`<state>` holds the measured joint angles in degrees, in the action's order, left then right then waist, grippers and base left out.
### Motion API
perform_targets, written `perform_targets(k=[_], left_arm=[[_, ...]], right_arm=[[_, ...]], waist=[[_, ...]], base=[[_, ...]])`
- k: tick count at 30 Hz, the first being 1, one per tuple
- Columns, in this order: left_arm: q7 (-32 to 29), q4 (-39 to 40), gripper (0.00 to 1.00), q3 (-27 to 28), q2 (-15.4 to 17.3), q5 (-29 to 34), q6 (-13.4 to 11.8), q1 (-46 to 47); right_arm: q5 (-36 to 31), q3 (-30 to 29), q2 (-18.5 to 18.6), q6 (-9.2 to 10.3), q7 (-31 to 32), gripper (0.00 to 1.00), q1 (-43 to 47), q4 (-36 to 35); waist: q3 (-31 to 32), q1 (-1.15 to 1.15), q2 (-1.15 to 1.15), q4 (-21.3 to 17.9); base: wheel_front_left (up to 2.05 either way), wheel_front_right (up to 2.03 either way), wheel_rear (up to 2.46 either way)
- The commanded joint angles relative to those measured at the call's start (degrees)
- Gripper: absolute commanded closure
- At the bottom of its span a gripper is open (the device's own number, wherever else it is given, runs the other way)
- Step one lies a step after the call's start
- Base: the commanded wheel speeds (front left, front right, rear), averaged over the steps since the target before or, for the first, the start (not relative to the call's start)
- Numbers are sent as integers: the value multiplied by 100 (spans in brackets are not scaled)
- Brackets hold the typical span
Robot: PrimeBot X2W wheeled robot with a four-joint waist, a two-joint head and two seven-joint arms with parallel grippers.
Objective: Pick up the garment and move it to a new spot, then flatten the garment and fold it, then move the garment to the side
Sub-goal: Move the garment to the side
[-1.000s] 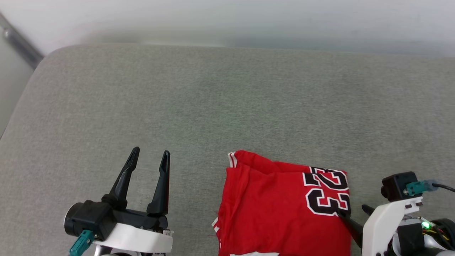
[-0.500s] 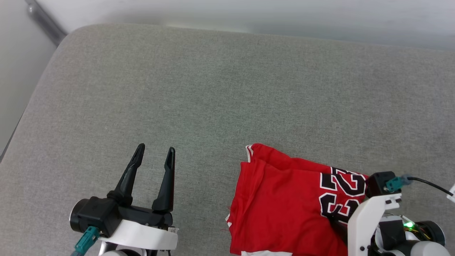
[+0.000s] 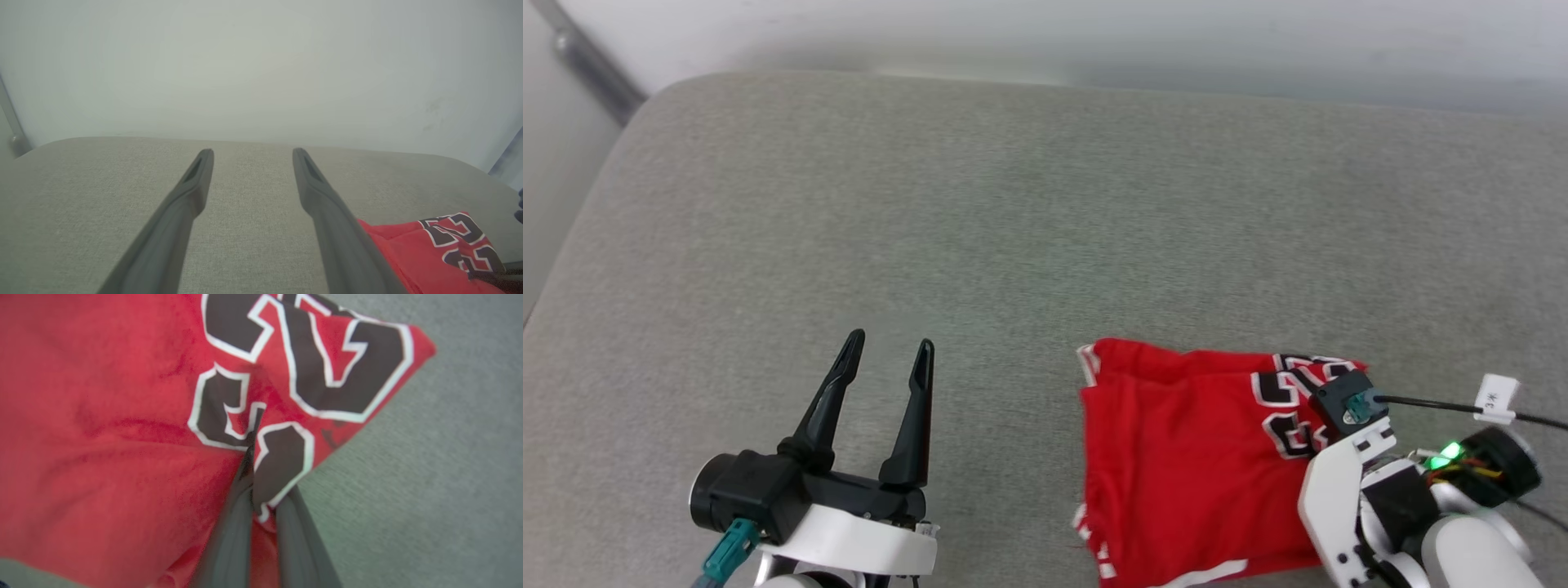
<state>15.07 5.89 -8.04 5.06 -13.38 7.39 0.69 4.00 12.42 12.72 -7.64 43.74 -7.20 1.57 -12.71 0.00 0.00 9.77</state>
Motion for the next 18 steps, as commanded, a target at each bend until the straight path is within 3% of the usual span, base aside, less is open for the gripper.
perform_targets(k=[1,7,11,18], left_arm=[[12,31,0,-1,9,-20,10,19],[12,164,0,-135,88,52,10,155],[12,196,0,-292,148,65,11,351],[12,181,0,-714,379,135,10,875]], right_arm=[[-212,84,324,24,-12,100,-110,19],[-610,938,1440,19,5,100,-850,-289],[-675,1197,2121,18,10,100,-1305,-355],[-616,982,2784,18,-248,100,-1865,-56]], waist=[[-3,0,0,-190],[-260,0,0,-901],[-587,0,0,-1390],[-1225,0,0,-2084]], base=[[0,0,0],[0,0,0],[0,0,0],[0,0,0]])
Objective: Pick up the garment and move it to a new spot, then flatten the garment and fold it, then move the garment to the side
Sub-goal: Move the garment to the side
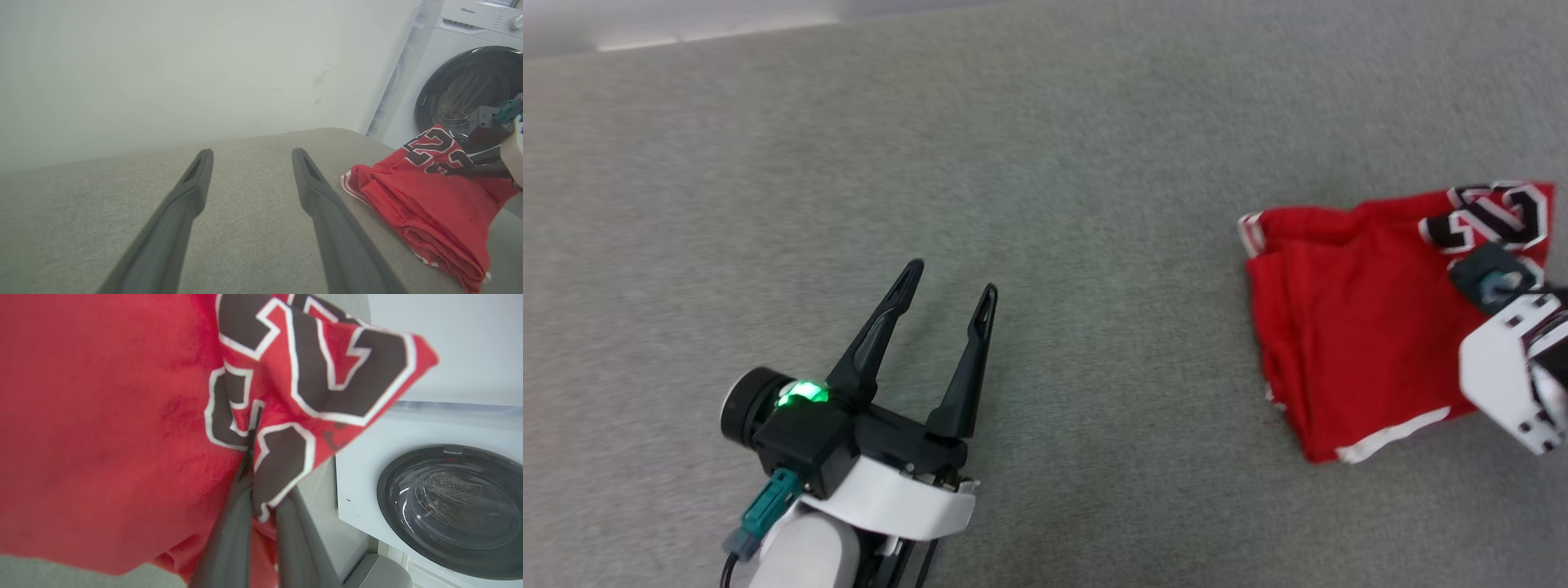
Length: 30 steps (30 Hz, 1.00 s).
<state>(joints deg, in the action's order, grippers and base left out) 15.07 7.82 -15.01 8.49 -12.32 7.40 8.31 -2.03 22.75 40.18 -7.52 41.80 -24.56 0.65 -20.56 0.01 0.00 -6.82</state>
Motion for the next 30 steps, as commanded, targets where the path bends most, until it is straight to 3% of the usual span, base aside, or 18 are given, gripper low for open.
perform_targets(k=[1,12,21,30], left_arm=[[12,-23,0,-76,77,52,9,205],[12,175,0,-526,381,155,9,886],[12,241,0,-570,514,125,9,1034],[12,241,0,-530,495,116,9,1026]], right_arm=[[-25,-124,74,7,-136,100,-193,130],[-856,-987,257,8,-1453,100,-727,1707],[-1703,-2086,26,8,-2317,100,-921,2868],[-2132,-2733,-198,8,-2668,100,-1034,3157]], waist=[[-530,-1,0,-502],[-1353,-1,0,-929],[-1698,-1,0,-784],[-1729,-1,0,-621]], base=[[0,0,0],[0,0,0],[0,0,0],[0,0,0]])
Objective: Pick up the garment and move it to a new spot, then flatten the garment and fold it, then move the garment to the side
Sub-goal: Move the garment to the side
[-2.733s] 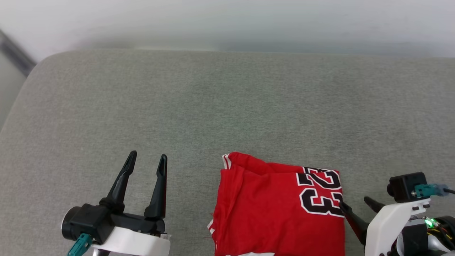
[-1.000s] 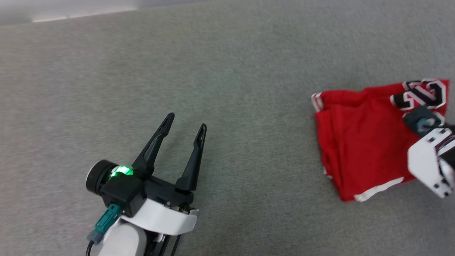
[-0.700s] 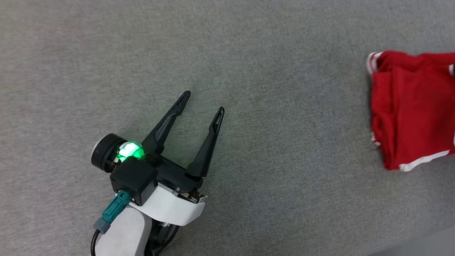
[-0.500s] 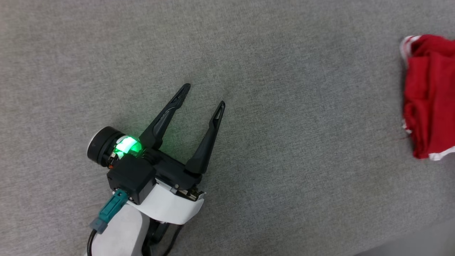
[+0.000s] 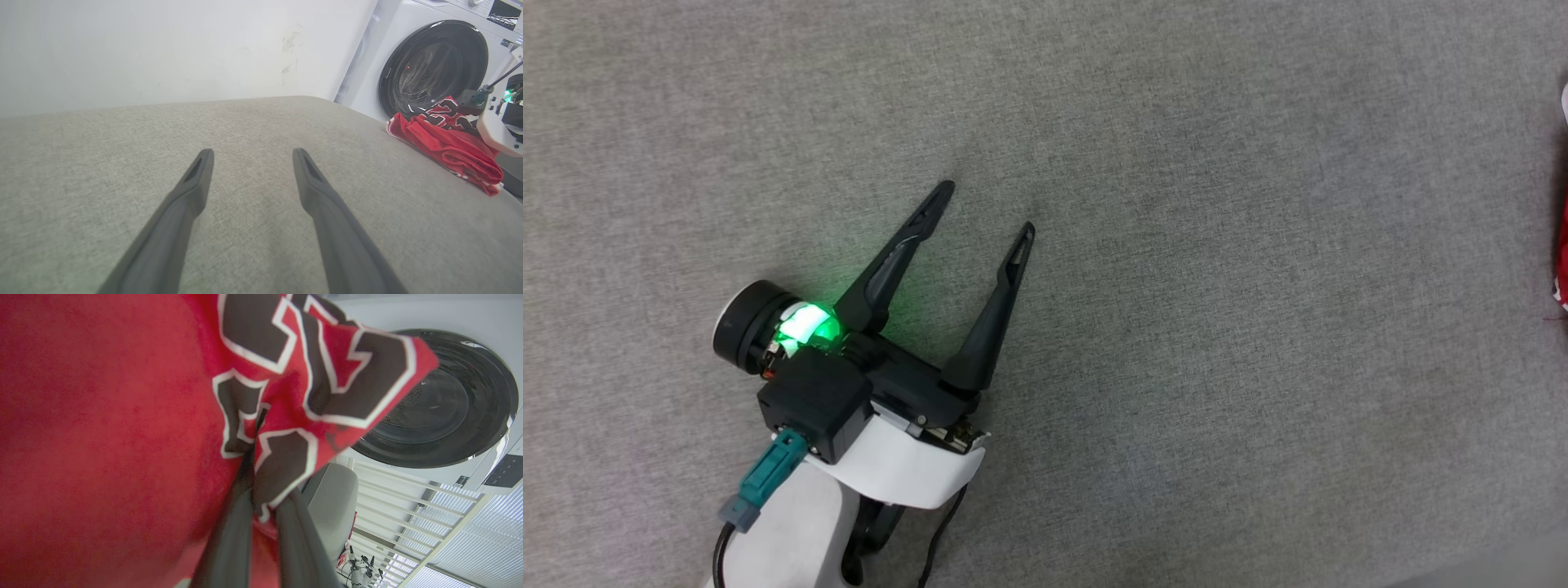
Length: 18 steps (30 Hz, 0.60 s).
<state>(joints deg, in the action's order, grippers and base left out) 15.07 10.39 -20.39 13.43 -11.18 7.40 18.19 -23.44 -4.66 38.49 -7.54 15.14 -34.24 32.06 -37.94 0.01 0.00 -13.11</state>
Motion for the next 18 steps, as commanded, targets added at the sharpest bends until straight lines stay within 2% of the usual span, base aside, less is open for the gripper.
perform_targets(k=[1,2,3,4,10,18], left_arm=[[12,-15,0,19,-17,3,9,43],[12,-11,0,26,-38,-2,9,49],[12,-9,0,35,-61,-11,9,60],[12,-16,0,44,-85,-18,9,62],[12,-96,0,170,-318,-108,9,-106],[12,-228,0,753,-623,-95,9,-537]], right_arm=[[-48,-27,-61,10,3,100,-67,17],[-62,-107,-100,10,-1,100,-92,-1],[-113,-181,-128,10,-51,60,-123,-64],[-164,-259,-161,10,-46,0,-139,-101],[-264,-438,-260,9,51,0,-77,-379],[434,-560,-614,9,-142,0,110,-1347]], waist=[[31,-1,0,26],[55,-1,0,42],[91,-1,0,61],[140,-1,0,78],[669,-1,0,227],[1644,-1,0,591]], base=[[0,0,0],[0,0,0],[0,0,0],[0,0,0],[0,0,0],[0,0,0]])
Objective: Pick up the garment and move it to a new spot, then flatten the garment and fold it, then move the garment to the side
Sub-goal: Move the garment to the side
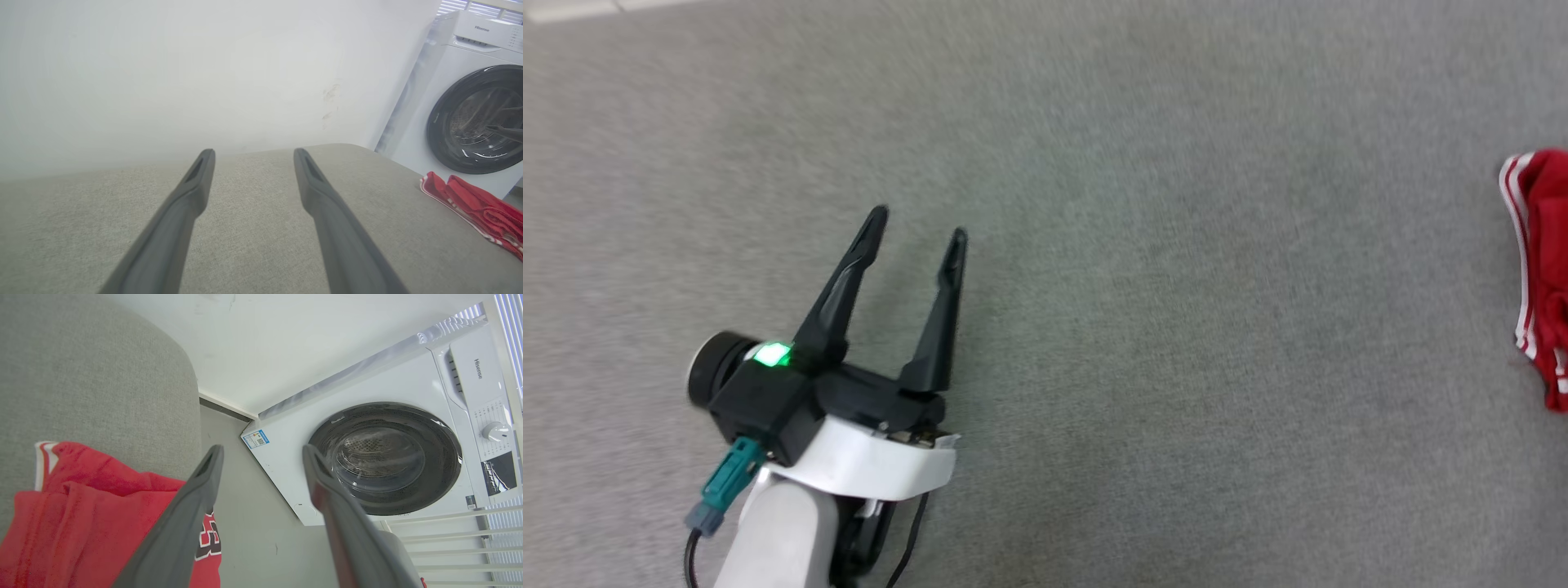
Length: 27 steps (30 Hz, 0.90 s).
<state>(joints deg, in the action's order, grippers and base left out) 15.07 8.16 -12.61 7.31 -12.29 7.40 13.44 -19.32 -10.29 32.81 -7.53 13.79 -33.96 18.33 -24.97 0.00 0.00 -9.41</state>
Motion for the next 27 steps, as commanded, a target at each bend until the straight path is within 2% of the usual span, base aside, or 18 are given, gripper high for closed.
perform_targets(k=[1,5,11,15,21,27], left_arm=[[12,-11,0,82,-45,49,9,-141],[11,-13,0,539,-169,118,8,-431],[12,-99,0,1116,-313,233,7,-813],[12,-203,0,1336,-371,240,7,-1010],[12,-438,0,1484,-416,334,8,-1237],[12,-624,0,1486,-432,277,8,-1337]], right_arm=[[144,-27,-154,8,-53,0,139,-153],[625,-142,-587,7,-375,0,492,-897],[1267,-186,-1815,7,-836,0,1255,-2175],[1668,-59,-2441,6,-1184,0,1811,-2605],[2118,143,-2843,6,-1817,0,2553,-2699],[2429,284,-2987,6,-2408,0,2961,-2173]], waist=[[462,0,0,279],[879,0,0,495],[1344,0,0,791],[1547,0,0,939],[1780,0,0,1059],[1884,0,0,1105]], base=[[0,0,0],[0,0,0],[0,0,0],[0,0,0],[0,0,0],[0,0,0]])
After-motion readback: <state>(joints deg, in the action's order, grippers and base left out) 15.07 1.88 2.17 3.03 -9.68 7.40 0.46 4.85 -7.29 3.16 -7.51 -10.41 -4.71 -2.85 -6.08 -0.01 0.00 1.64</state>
